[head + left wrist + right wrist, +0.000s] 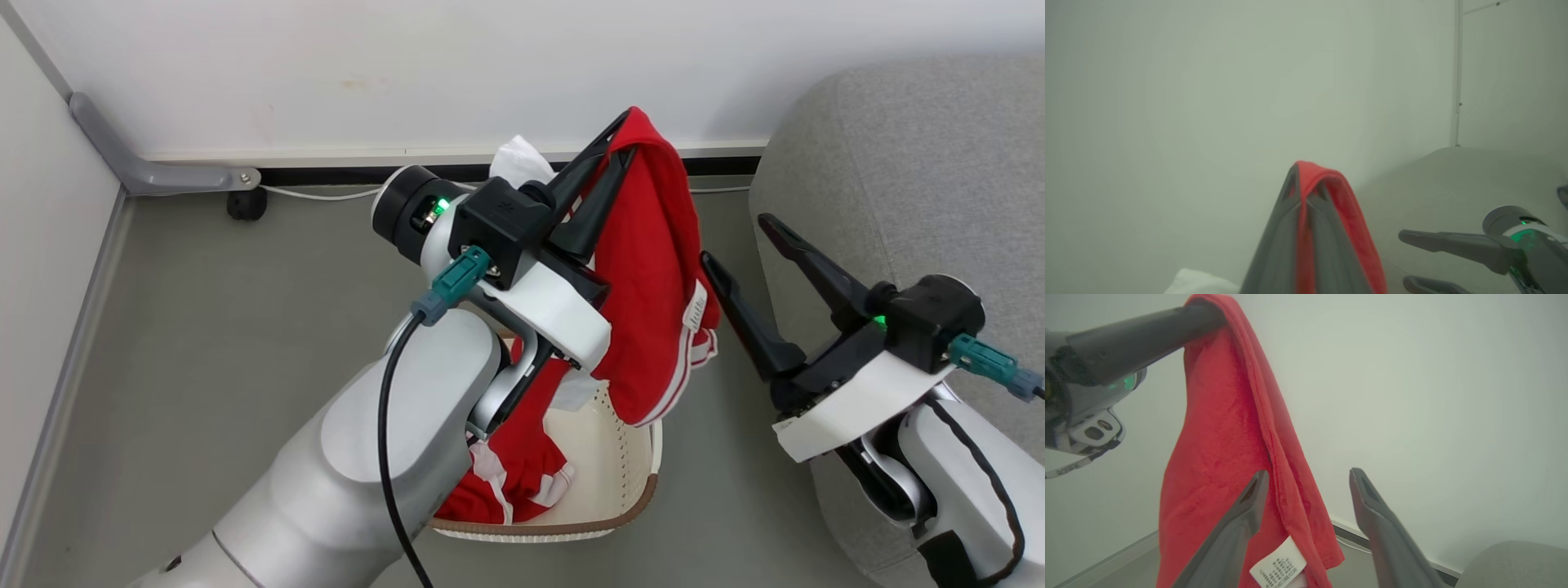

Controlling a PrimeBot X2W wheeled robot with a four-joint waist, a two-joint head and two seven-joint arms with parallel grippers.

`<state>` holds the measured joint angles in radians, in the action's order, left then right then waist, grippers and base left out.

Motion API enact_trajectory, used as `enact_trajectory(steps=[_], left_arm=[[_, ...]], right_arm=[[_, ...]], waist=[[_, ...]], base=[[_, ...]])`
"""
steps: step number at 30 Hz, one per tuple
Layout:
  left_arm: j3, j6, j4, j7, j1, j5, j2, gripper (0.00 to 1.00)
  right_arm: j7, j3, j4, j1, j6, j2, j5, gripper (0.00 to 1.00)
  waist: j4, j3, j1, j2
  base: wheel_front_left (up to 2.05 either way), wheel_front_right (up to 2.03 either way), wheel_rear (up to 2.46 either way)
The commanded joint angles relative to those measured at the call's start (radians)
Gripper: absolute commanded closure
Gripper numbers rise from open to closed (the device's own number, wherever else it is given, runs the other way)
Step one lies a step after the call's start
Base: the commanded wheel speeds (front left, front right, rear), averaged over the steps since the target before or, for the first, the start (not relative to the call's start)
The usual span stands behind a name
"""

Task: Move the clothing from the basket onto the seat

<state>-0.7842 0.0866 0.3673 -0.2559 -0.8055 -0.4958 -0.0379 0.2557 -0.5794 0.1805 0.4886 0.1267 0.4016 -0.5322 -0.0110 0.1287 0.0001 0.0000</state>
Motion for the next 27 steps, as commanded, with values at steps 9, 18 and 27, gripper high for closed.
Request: enact_trajectory(steps=[9, 18, 27], left_arm=[[-0.023, 0.018, -0.064, -0.006, -0.069, -0.029, -0.012, 1.0], [-0.071, 0.022, -0.081, -0.006, -0.062, -0.056, -0.012, 1.0], [-0.086, 0.036, -0.084, -0.006, -0.052, -0.07, -0.012, 1.0]], right_arm=[[0.006, -0.359, 0.02, 0.213, 0.004, 0.171, -0.183, 0.0], [0.006, -0.639, 0.1, 0.364, 0.004, 0.192, -0.309, 0.0], [0.006, -0.684, 0.199, 0.404, 0.004, 0.12, -0.352, 0.14]], waist=[[0.036, 0.004, -0.0001, 0.0], [0.069, -0.007, -0.0001, 0.0], [0.085, 0.003, -0.0001, 0.0]], base=[[0.0, 0.0, 0.0], [0.0, 0.0, 0.0], [0.0, 0.0, 0.0]])
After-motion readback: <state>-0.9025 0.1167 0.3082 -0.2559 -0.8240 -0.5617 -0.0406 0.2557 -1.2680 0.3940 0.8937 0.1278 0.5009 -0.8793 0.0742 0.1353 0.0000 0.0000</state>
